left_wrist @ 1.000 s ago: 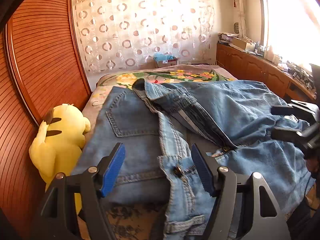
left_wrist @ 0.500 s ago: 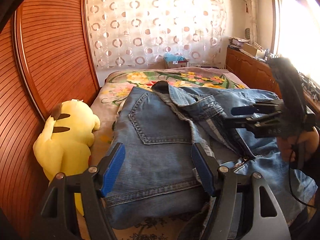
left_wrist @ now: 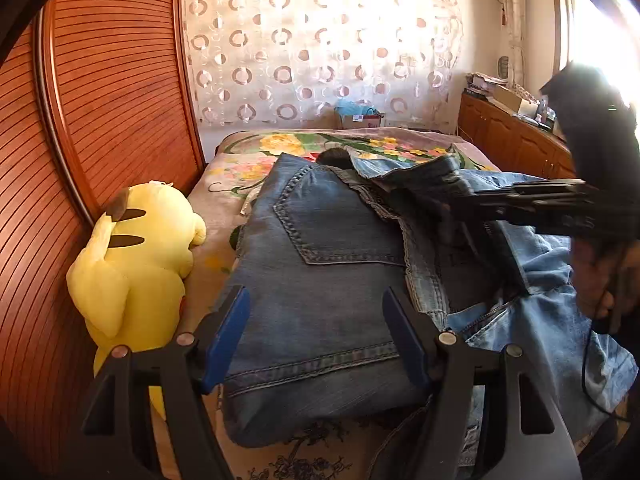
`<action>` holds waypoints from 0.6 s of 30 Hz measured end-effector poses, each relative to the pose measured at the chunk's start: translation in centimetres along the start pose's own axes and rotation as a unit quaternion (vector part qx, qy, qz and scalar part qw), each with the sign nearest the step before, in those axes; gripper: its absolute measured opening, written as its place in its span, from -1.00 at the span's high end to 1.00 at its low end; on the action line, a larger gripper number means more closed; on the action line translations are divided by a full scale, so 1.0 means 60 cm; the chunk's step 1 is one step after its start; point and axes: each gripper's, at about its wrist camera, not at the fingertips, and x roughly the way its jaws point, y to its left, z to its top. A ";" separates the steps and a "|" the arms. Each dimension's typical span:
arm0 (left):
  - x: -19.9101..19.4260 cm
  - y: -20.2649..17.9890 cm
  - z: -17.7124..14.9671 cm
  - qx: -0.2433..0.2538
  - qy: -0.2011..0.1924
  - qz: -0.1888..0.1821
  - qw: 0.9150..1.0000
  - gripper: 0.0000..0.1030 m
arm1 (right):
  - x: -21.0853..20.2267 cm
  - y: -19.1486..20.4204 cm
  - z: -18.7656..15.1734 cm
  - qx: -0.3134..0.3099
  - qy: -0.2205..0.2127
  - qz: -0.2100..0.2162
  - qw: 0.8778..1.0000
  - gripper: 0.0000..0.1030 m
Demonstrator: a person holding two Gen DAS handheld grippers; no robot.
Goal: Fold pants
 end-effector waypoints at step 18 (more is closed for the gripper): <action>-0.032 -0.011 -0.013 0.000 -0.011 -0.007 1.000 -0.33 | -0.013 0.055 -0.066 -0.010 0.030 -0.001 0.999 0.54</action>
